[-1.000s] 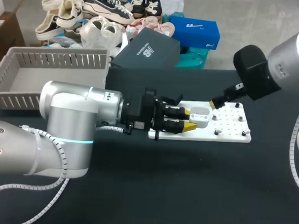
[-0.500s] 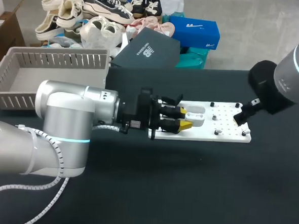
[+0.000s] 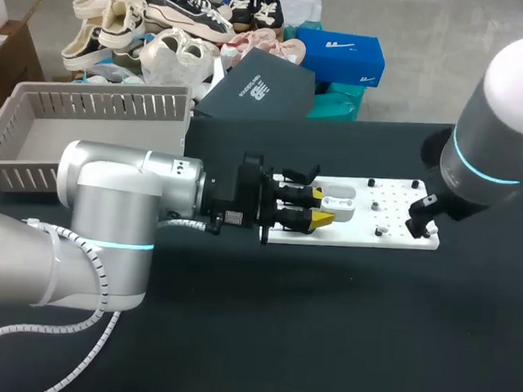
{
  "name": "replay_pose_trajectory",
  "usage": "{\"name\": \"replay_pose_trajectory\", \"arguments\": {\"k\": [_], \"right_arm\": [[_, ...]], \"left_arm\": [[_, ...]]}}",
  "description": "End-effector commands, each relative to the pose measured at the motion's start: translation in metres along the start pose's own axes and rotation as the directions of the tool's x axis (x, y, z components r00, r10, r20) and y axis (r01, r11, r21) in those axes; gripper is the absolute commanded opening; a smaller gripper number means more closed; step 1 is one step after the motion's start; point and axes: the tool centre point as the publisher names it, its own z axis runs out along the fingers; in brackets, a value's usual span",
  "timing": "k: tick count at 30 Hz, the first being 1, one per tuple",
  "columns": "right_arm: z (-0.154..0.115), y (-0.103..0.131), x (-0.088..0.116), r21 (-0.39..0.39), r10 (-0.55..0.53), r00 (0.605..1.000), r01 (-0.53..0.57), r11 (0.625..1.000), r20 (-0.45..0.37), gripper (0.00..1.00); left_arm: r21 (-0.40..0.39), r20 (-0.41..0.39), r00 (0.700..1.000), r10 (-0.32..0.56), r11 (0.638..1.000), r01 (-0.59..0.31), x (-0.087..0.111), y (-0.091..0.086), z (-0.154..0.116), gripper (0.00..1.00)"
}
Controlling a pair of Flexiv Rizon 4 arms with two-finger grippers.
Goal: Pick up each earbud case from the left stands, insert the matching earbuds, close the lid, and place the case in the box.
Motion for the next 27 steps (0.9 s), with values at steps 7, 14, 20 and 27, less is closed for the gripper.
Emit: {"name": "replay_pose_trajectory", "arguments": {"k": [7,14,20,27], "right_arm": [[0.027,0.004,-0.007,0.191,0.017,1.0,-0.013,0.982,-0.018,0.79],[0.036,0.004,-0.007,0.16,0.031,0.999,-0.025,0.987,-0.037,0.51],[0.044,0.0,-0.004,0.135,0.053,0.997,-0.045,0.99,-0.055,0.49],[0.051,-0.001,-0.002,0.116,0.06,0.996,-0.052,0.992,-0.072,0.49]], "left_arm": [[-0.006,0.001,1.0,0.002,1.0,-0.002,0.0,-0.002,0.0,0.0],[-0.006,0.001,1.0,0.002,1.0,-0.002,0.0,-0.002,0.0,0.0],[-0.006,0.001,1.0,0.002,1.0,-0.002,0.0,-0.002,0.0,0.0],[-0.006,0.001,1.0,0.002,1.0,-0.002,0.0,-0.002,0.0,0.0]]}}
